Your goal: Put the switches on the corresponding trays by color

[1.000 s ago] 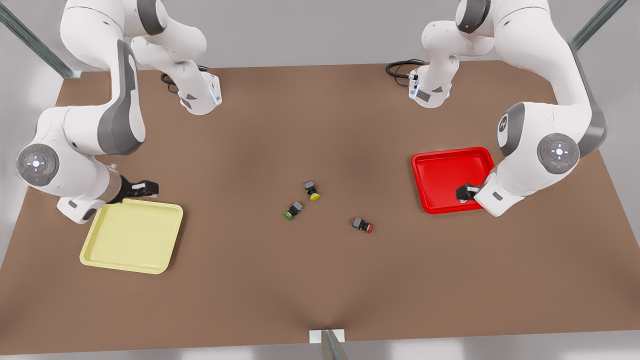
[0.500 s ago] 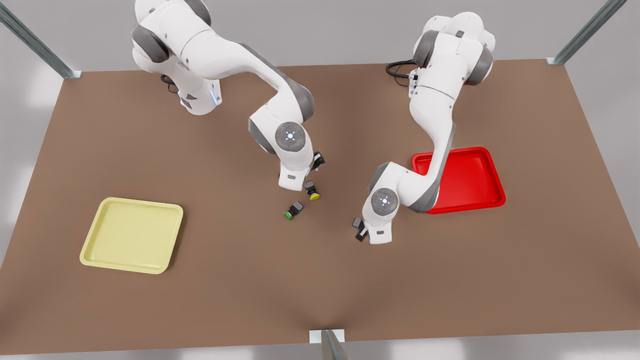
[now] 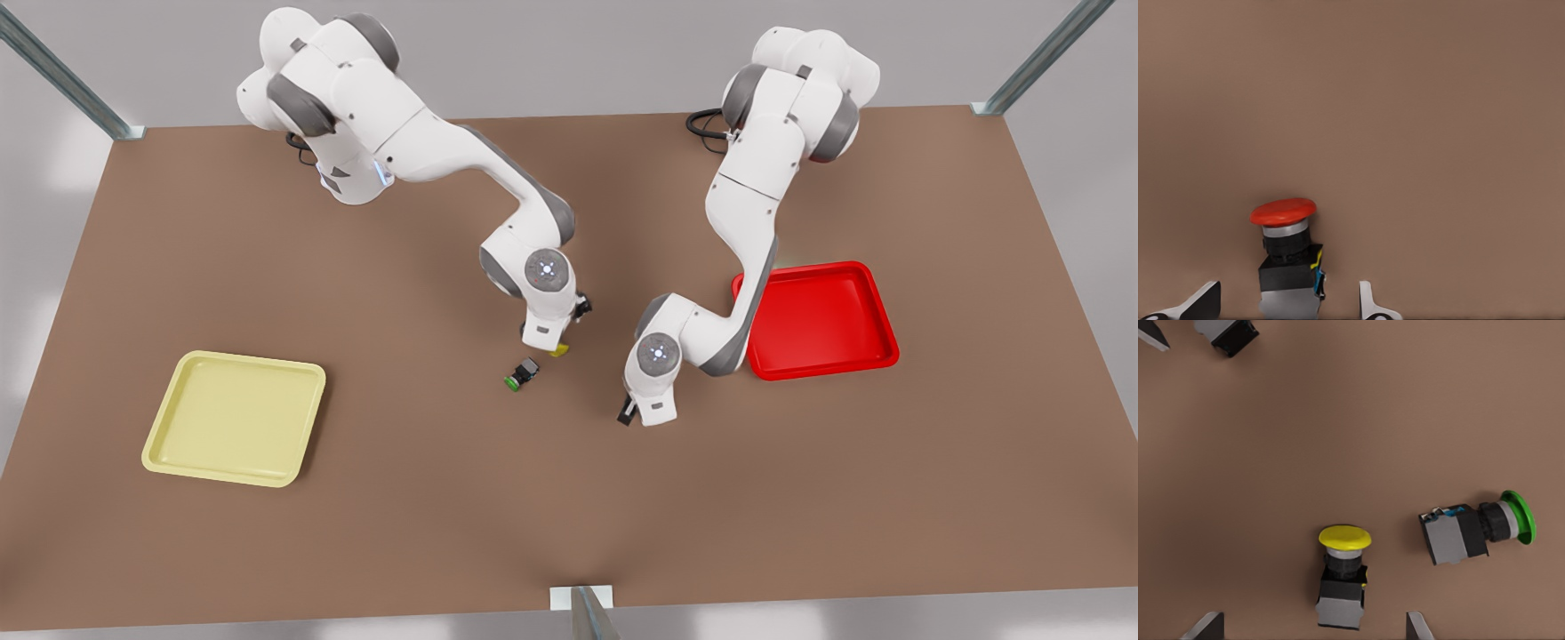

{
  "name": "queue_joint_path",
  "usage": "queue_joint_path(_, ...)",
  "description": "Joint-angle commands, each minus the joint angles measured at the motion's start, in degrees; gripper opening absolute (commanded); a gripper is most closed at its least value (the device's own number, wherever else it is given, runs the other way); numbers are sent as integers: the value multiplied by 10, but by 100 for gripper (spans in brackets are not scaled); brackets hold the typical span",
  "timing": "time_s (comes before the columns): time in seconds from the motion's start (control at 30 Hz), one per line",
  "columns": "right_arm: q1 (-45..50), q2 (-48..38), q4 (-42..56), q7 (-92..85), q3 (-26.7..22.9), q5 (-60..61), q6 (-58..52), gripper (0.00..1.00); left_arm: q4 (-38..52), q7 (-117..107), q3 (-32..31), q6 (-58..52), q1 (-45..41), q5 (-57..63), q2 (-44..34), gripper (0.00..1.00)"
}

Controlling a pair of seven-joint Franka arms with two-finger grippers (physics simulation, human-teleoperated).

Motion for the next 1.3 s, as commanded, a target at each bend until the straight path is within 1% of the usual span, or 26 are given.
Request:
queue_joint_path(0.0, -1, -7, -21, -1, 0, 0, 23, 100, 0, 0, 0, 0, 0, 0, 1, 100)
queue_joint_path(0.03, 1, -22, -62, 2, 0, 0, 63, 100, -1, 0, 0, 3, -1, 0, 3, 100)
queue_joint_path(0.07, 3, -20, -65, 17, -1, 0, 82, 100, -1, 0, 0, 3, -1, 1, 4, 100)
queue_joint_path(0.1, 4, -19, -89, 22, -1, 0, 128, 100, -1, 0, 0, 3, -1, 1, 6, 100)
queue_joint_path(0.17, 10, -3, -88, 24, -2, -2, 136, 100, -1, 0, 0, 3, 0, 2, 10, 99)
queue_joint_path(0.27, 11, 8, -90, 31, -2, -11, 137, 98, 0, 0, 0, 4, -1, 3, 11, 72)
queue_joint_path(0.3, 11, 9, -86, 48, -2, -11, 132, 96, 0, 0, 0, 4, -1, 3, 11, 69)
queue_joint_path(0.33, 11, 8, -89, 48, -4, -19, 131, 96, 0, 0, 0, 4, 0, 3, 11, 67)
queue_joint_path(0.4, 11, 10, -89, 50, -5, -25, 133, 95, 0, 0, 0, 4, 0, 3, 11, 67)
queue_joint_path(0.43, 11, 10, -90, 51, -5, -25, 132, 93, 0, 0, 0, 3, 0, 3, 11, 64)
queue_joint_path(0.5, 11, 16, -89, 60, -6, -33, 133, 84, 0, 0, 0, 3, 0, 3, 11, 62)
queue_joint_path(0.53, 11, 22, -88, 62, -5, -39, 133, 84, 0, 1, 0, 3, 0, 3, 11, 62)
queue_joint_path(0.6, 9, 26, -87, 63, -5, -40, 133, 83, 0, 1, 0, 3, 0, 3, 11, 59)
queue_joint_path(0.87, 9, 40, -74, 66, -4, -40, 141, 81, 0, 0, 0, 3, 0, 3, 11, 57)
queue_joint_path(0.93, 9, 40, -74, 66, -5, -40, 141, 75, 0, 0, 0, 3, 0, 3, 11, 57)
queue_joint_path(0.97, 9, 40, -74, 66, -5, -40, 141, 74, 0, 0, 0, 3, 0, 3, 11, 57)
queue_joint_path(1.0, 10, 40, -74, 66, -5, -40, 141, 69, 0, 0, 0, 3, 0, 3, 11, 57)
queue_joint_path(1.07, 10, 40, -74, 66, -5, -40, 141, 65, 0, 0, 0, 2, 0, 3, 11, 56)
queue_joint_path(1.1, 10, 41, -74, 66, -5, -40, 141, 63, 0, 0, 0, 2, 0, 3, 11, 55)
queue_joint_path(1.27, 10, 41, -73, 66, -6, -40, 139, 63, 0, 0, 0, 2, 0, 3, 11, 54)
